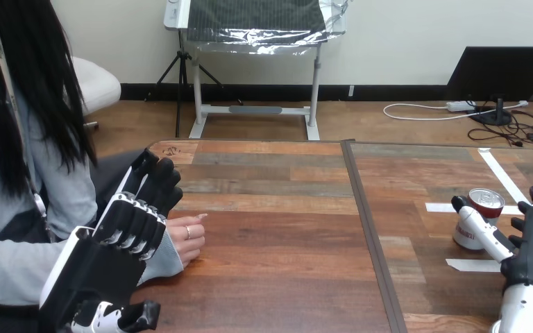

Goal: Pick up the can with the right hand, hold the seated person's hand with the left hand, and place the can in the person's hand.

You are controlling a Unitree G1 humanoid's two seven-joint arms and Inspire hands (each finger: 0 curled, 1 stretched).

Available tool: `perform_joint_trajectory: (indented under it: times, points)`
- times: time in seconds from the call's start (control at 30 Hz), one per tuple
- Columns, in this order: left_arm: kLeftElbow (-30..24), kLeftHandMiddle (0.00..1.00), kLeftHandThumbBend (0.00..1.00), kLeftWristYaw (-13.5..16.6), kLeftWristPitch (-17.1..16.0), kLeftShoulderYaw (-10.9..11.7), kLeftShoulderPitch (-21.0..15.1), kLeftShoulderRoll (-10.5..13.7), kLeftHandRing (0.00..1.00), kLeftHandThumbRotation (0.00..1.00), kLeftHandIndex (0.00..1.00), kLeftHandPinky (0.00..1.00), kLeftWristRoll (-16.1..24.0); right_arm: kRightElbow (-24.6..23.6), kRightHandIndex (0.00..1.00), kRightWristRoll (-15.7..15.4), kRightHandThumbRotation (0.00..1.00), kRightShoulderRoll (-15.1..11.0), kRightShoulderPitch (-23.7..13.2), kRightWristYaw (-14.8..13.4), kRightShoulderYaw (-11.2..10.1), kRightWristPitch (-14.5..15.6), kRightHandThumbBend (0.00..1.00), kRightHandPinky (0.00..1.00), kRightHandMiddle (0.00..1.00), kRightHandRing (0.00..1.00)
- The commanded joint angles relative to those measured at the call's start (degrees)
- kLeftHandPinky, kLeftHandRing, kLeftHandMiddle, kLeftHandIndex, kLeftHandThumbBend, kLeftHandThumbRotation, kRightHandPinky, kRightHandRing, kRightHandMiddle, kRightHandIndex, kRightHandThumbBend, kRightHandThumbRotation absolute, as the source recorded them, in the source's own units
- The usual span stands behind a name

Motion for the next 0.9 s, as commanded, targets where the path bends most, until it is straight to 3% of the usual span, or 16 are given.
perform_joint_trajectory:
  times: [0.0, 0.7, 0.87]
  points:
    - [-3.4, 1.0, 1.0, -0.1, 0.0, 0.1, -1.5, 0.7, 1.0, 0.38, 1.0, 1.0, -0.8, -0.1, 0.99, 0.0, 0.58, -2.4, -5.6, 0.5, 0.6, 0.3, 1.0, 0.81, 0.93, 0.88]
    - [-5.0, 1.0, 1.0, 0.3, -0.3, 0.3, -0.4, 0.8, 1.0, 0.4, 1.0, 1.0, -0.6, 0.5, 0.98, -0.3, 0.59, -2.8, -6.4, 1.7, 1.3, 1.8, 1.0, 0.78, 0.93, 0.87]
    - [-5.3, 1.0, 1.0, 0.7, -2.0, 0.5, -0.2, 0.7, 1.0, 0.41, 1.0, 1.0, 0.1, 0.6, 0.98, 0.0, 0.59, -2.8, -6.8, 2.3, 1.2, 2.2, 1.0, 0.79, 0.93, 0.87]
